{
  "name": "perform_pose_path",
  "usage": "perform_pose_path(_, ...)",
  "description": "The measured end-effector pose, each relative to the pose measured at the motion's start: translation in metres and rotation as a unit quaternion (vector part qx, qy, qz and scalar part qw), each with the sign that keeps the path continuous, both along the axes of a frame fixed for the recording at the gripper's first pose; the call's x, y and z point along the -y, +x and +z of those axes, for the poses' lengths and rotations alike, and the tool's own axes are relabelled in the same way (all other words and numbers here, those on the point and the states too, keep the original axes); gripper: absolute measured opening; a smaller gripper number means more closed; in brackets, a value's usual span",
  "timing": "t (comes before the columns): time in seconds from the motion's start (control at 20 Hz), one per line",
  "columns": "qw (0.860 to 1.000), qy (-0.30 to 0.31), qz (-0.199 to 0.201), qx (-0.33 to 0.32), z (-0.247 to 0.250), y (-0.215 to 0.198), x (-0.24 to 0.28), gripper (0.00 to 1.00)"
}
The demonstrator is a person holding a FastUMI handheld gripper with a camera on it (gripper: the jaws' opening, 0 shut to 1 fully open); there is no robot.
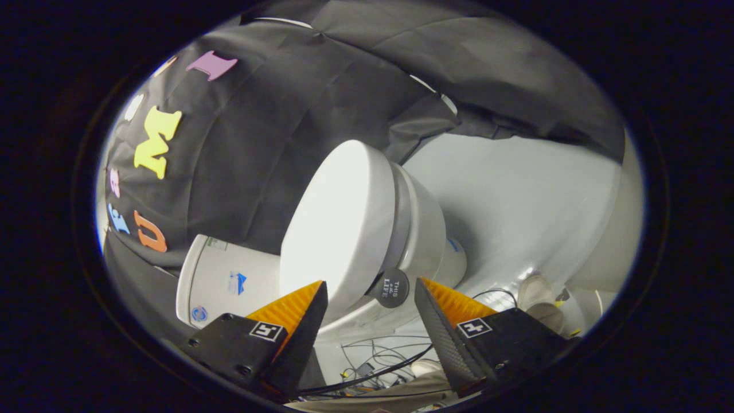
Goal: Open the toilet lid.
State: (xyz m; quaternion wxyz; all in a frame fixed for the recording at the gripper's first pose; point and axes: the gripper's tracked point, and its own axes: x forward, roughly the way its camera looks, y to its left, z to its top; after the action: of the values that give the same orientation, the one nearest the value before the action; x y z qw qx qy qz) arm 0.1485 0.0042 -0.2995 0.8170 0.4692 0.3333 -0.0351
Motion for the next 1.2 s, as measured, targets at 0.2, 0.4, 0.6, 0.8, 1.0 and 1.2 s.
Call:
perform_pose_path(0.2, 1.0, -0.008, 0.007, -0.021, -0.015, 0.003, -0.001, 0.87)
perform_pose_path(0.4, 0.999, 0.01, 0.013, -0.027, -0.02, 0.008, -0.006, 0.73)
perform_pose_path(0.6, 0.999, 0.021, 0.019, -0.038, -0.028, 0.012, -0.01, 0.57)
perform_pose_path(0.8, 0.998, 0.025, 0.017, -0.05, -0.039, 0.014, -0.01, 0.43)
perform_pose_path(1.0, 0.996, 0.073, -0.011, -0.051, -0.036, 0.018, -0.009, 0.3)
perform_pose_path(1.2, 0.995, 0.08, -0.011, -0.052, -0.035, 0.019, -0.01, 0.23)
